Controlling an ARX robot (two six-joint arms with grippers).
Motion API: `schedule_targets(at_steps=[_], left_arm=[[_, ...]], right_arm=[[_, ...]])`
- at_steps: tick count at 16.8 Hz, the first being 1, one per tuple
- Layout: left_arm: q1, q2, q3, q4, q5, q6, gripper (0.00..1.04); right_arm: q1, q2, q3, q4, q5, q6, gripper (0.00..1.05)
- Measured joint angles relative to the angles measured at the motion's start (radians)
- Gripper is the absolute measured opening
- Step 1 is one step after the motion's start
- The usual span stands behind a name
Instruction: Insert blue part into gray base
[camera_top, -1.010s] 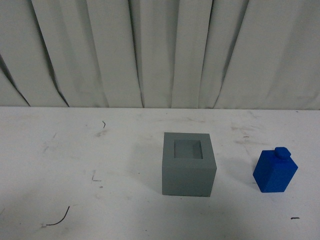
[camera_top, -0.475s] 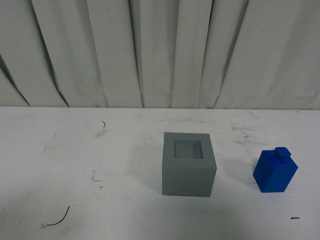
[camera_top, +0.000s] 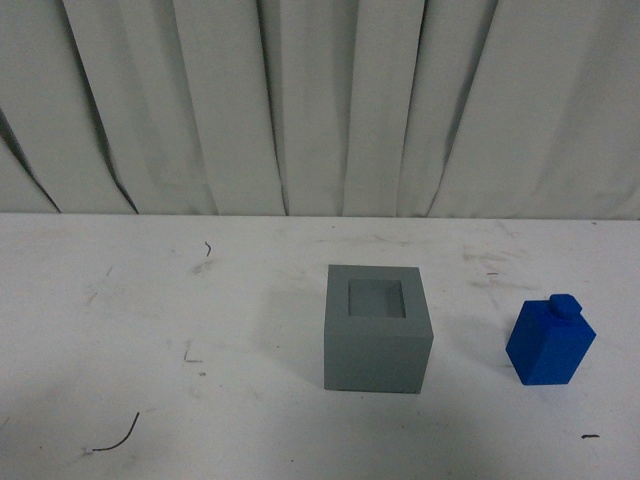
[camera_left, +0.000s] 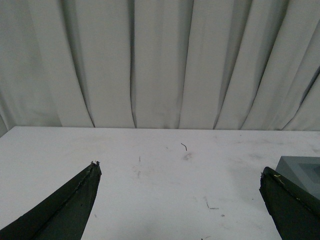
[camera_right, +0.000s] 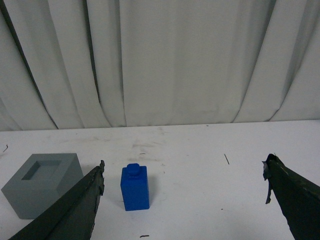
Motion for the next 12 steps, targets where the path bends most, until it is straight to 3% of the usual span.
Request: schedule_targets(at_steps=[4, 6, 9, 10, 12], left_arm=[[0.0, 0.0, 0.0, 0.0, 0.0, 0.0, 0.98], [0.0, 0.0, 0.0, 0.0, 0.0, 0.0, 0.98], [0.0, 0.0, 0.0, 0.0, 0.0, 0.0, 0.98], [0.0, 0.0, 0.0, 0.0, 0.0, 0.0, 0.98], [0.0, 0.0, 0.0, 0.0, 0.0, 0.0, 0.98]], right_arm=[[-0.009, 0.029, 0.0, 0.06, -0.011, 0.007, 0.98], [-0.09, 0.313, 0.007, 0.349, -0.06, 0.012, 0.98], [-0.112, 0.881, 0.22, 0.813, -0.065, 0.034, 0.98], [-0.111, 1.058, 0.332, 0.88, -0.051, 0.033, 0.98], [-0.097, 1.337, 0.532, 0.815, -0.029, 0.013, 0.98]])
